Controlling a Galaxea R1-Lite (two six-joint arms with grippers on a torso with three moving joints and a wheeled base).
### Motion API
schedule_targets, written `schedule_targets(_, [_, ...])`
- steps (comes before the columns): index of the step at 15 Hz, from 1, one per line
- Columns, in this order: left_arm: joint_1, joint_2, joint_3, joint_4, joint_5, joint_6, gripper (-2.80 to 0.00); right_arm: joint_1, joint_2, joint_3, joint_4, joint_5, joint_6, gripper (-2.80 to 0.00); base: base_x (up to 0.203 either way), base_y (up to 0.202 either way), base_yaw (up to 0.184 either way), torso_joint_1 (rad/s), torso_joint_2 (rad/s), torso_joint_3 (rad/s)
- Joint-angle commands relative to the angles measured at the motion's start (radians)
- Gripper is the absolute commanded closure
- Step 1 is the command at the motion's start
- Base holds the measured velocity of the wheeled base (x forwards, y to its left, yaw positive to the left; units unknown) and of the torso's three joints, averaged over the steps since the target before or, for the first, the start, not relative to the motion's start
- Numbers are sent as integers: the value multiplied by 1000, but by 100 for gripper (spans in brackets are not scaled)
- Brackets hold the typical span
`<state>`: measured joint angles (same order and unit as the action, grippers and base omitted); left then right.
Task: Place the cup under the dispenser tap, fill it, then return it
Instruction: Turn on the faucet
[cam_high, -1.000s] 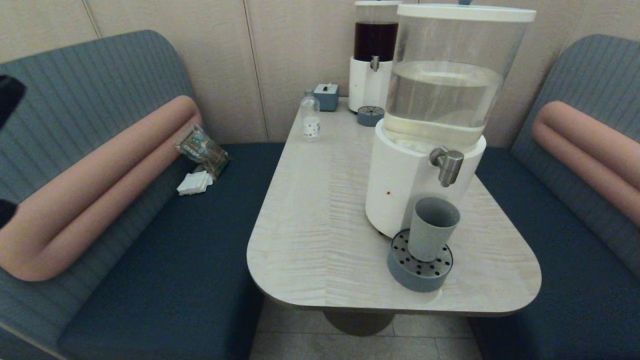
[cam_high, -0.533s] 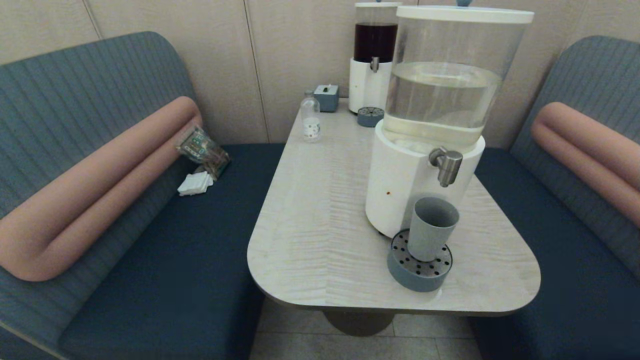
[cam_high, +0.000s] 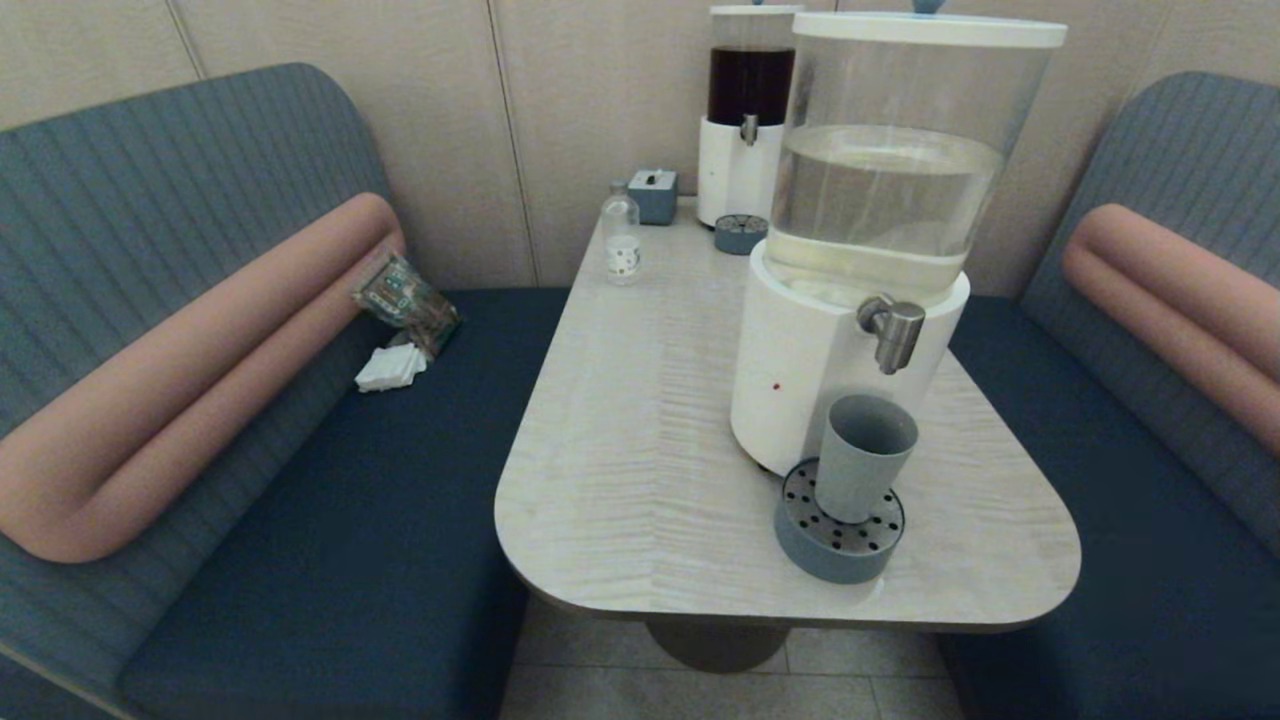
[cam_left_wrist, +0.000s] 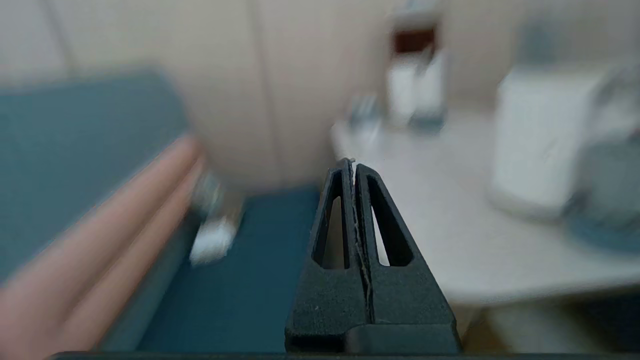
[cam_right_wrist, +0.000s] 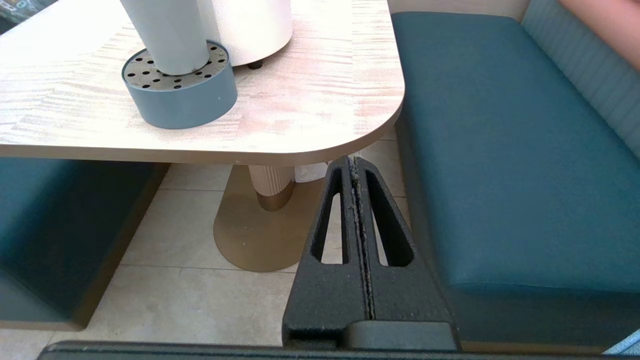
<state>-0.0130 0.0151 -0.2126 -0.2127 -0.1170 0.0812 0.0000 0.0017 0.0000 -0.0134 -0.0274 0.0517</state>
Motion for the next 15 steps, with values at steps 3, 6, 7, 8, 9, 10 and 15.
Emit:
schedule_targets(3, [1, -18, 213, 26, 97, 32, 0, 0, 1, 0, 0, 0, 0, 0, 0, 0, 0, 0, 0, 0])
schedule_targets(6, [1, -18, 211, 127, 141, 44, 0, 0, 1, 1, 0, 0, 0, 0, 0, 0, 0, 0, 0, 0])
schedule_targets(7, [1, -17, 212, 135, 135, 37, 0, 0, 1, 1, 0, 0, 0, 0, 0, 0, 0, 0, 0, 0])
schedule_targets(8, [1, -17, 213, 141, 125, 35, 0, 0, 1, 2, 0, 0, 0, 0, 0, 0, 0, 0, 0, 0])
schedule_targets(9, [1, -17, 213, 161, 110, 29, 0, 0, 1, 0, 0, 0, 0, 0, 0, 0, 0, 0, 0, 0])
schedule_targets(10, [1, -17, 209, 225, 103, 27, 0, 0, 1, 0, 0, 0, 0, 0, 0, 0, 0, 0, 0, 0])
schedule_targets(15, [1, -17, 195, 261, 97, 21, 0, 0, 0, 0, 0, -1, -2, 0, 0, 0, 0, 0, 0, 0])
